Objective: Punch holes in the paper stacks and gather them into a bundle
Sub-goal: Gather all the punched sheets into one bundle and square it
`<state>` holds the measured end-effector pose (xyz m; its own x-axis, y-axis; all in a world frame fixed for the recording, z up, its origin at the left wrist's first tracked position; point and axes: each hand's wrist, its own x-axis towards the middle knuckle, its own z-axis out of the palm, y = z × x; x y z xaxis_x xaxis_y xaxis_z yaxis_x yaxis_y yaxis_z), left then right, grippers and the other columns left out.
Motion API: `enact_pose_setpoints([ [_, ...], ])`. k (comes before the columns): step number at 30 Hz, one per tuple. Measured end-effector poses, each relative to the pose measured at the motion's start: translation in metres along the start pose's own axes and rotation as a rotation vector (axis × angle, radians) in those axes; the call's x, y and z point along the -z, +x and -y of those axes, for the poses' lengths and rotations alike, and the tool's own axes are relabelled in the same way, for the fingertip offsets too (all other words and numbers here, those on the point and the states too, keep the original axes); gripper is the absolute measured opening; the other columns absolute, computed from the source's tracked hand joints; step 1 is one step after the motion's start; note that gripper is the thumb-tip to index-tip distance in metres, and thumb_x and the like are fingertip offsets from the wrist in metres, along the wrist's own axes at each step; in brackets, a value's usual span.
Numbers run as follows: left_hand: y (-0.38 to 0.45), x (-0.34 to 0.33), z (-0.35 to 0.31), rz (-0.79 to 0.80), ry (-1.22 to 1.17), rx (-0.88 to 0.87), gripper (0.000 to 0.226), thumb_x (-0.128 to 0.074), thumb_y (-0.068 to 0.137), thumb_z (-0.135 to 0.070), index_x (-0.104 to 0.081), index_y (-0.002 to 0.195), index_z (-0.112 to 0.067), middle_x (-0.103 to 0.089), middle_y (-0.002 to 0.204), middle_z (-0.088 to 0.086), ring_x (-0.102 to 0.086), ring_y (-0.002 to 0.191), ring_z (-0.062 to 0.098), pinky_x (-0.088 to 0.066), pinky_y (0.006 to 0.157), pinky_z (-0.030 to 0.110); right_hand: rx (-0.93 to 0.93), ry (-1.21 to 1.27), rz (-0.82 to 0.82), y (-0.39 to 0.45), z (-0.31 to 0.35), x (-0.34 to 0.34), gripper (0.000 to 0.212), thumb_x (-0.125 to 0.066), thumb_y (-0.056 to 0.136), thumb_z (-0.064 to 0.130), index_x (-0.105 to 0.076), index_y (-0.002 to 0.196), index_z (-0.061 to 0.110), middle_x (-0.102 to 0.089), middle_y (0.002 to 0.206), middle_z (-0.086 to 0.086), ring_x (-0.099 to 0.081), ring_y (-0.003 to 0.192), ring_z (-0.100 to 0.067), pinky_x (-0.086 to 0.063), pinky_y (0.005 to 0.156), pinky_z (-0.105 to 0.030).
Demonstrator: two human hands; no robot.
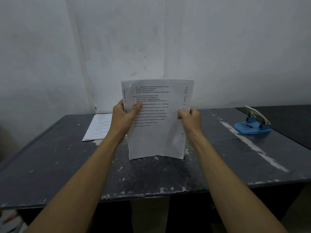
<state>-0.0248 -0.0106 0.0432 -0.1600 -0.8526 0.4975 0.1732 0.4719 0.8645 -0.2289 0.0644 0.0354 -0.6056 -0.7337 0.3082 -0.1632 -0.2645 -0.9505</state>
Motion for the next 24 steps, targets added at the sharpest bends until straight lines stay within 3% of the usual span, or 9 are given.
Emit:
enact_pose_setpoints([
  [3, 0.0, 0.0, 0.002, -0.007, -0.015, -0.005, 0.03, -0.075, 0.086, -0.034, -0.063, 0.113, -0.028, -0.074, 0.105, -0.01, -0.073, 0.092, 0.012, -0.059, 0.066, 0.024, -0.014, 0.046, -0.006, -0.003, -0.008, -0.004, 0.014, -0.057, 0.064, 0.007, -0.054, 0.064, 0.02, -0.057, 0.056, 0.017, -0.05, 0.046, 0.003, -0.039, 0.039, -0.018],
  [7, 0.0, 0.002, 0.004, -0.007, -0.01, 0.006, 0.034, -0.077, 0.084, -0.038, -0.064, 0.114, -0.026, -0.075, 0.103, -0.011, -0.074, 0.09, 0.012, -0.059, 0.065, 0.023, -0.046, 0.064, 0.036, -0.005, -0.018, -0.006, 0.017, -0.054, 0.064, 0.003, -0.049, 0.062, 0.019, -0.053, 0.059, 0.013, -0.048, 0.058, -0.007, -0.039, 0.045, -0.018],
  [10, 0.001, 0.002, 0.006, -0.009, -0.014, 0.015, 0.034, -0.077, 0.085, -0.037, -0.065, 0.113, -0.022, -0.076, 0.101, -0.01, -0.075, 0.088, 0.014, -0.059, 0.065, 0.025, -0.046, 0.085, 0.048, -0.007, -0.021, -0.008, 0.016, -0.053, 0.06, 0.007, -0.047, 0.059, 0.022, -0.051, 0.051, 0.019, -0.047, 0.049, 0.001, -0.037, 0.041, -0.015],
  [13, 0.001, 0.003, 0.007, -0.019, -0.003, 0.023, 0.032, -0.076, 0.086, -0.036, -0.066, 0.112, -0.02, -0.077, 0.101, -0.008, -0.075, 0.088, 0.015, -0.06, 0.066, 0.026, -0.048, 0.081, 0.096, -0.003, -0.019, -0.007, 0.011, -0.053, 0.059, 0.01, -0.046, 0.064, 0.017, -0.051, 0.059, 0.012, -0.047, 0.057, -0.007, -0.037, 0.048, -0.021],
  [18, -0.014, 0.005, 0.024, -0.024, 0.054, 0.076, 0.032, -0.07, 0.089, -0.04, -0.067, 0.113, -0.019, -0.076, 0.102, -0.006, -0.074, 0.088, 0.011, -0.061, 0.069, 0.025, -0.067, 0.119, 0.108, 0.001, -0.027, -0.001, 0.022, -0.052, 0.076, 0.007, -0.043, 0.059, 0.018, -0.048, 0.054, 0.013, -0.044, 0.049, -0.003, -0.032, 0.051, -0.026],
  [21, -0.018, 0.007, 0.033, -0.041, 0.085, 0.114, 0.021, -0.067, 0.091, -0.042, -0.067, 0.107, -0.029, -0.076, 0.094, -0.017, -0.073, 0.085, 0.004, -0.059, 0.065, 0.02, -0.049, 0.119, 0.161, 0.001, -0.032, 0.002, 0.016, -0.055, 0.087, 0.009, -0.066, 0.075, 0.012, -0.071, 0.073, 0.007, -0.066, 0.064, -0.011, -0.049, 0.056, -0.026],
  [24, -0.008, 0.01, 0.032, -0.06, 0.144, 0.082, 0.03, -0.066, 0.092, -0.043, -0.065, 0.117, -0.026, -0.074, 0.104, -0.015, -0.072, 0.093, 0.006, -0.059, 0.071, 0.019, -0.041, 0.063, 0.201, 0.007, -0.031, -0.001, 0.016, -0.059, 0.094, 0.015, -0.073, 0.098, 0.021, -0.077, 0.096, 0.005, -0.074, 0.086, -0.016, -0.06, 0.07, -0.031],
])
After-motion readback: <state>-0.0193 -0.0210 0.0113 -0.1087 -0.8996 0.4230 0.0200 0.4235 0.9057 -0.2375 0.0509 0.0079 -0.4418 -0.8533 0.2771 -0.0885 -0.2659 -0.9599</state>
